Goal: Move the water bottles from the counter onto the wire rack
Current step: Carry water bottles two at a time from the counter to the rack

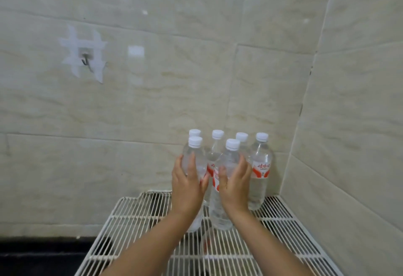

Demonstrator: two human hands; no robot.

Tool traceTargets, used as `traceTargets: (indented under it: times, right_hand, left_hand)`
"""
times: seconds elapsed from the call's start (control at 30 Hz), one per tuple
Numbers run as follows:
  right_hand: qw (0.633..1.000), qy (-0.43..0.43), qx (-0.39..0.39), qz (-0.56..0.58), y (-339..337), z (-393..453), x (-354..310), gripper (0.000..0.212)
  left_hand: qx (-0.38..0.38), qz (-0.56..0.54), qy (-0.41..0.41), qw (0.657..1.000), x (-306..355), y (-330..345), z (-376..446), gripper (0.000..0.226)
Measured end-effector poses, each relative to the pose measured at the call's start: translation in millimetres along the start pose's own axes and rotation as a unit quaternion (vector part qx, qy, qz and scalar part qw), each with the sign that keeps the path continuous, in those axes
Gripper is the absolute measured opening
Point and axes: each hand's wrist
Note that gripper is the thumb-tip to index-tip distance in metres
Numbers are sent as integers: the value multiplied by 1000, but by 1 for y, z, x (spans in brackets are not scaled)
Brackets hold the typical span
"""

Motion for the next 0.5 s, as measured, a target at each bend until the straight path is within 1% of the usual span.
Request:
traceTargets:
  times: [0.1, 0.13, 0.2, 0.27, 0.3, 0.33, 0.37, 0.4, 0.5]
  right_hand:
    - [999, -11, -32, -19, -2, -1, 3, 73]
    - [999, -18, -43, -27, -5, -2, 5, 65]
    - [997, -18, -65, -46, -14, 0, 6, 61]
    - [995, -13, -70, -68, -25, 10, 0, 61]
    - [993, -14, -69, -90, -31, 19, -5, 61]
    - [990, -20, -71, -119, -37, 30, -12, 62]
    - [985, -30, -79, -149, -43, 42, -19, 61]
    - [977, -47, -95, -187, -49, 52, -28, 60]
    - [927, -90, -177, -317, -54, 71, -48, 50]
  left_hand:
    - [-8, 7, 21, 1000, -5, 0, -5, 57]
    - [-20, -2, 13, 1000, -5, -4, -7, 55]
    - [-46, -25, -22, 998, -4, -16, -7, 64]
    - [-41, -54, -45, 997, 0, -33, 4, 75]
    - [-41, -59, -40, 997, 3, -42, 14, 71]
    - [-53, -57, -33, 996, 7, -50, 25, 62]
    - [-81, -60, -32, 994, 13, -56, 36, 53]
    - [-122, -66, -33, 990, 19, -62, 47, 50]
    - [-238, -48, -16, 970, 31, -70, 67, 45]
Point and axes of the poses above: each hand's wrist, its own z-axis towards the middle knuckle, its own y-axis out of the palm, x = y × z, and after that the axes turned 11 degrees about -y, right-handed
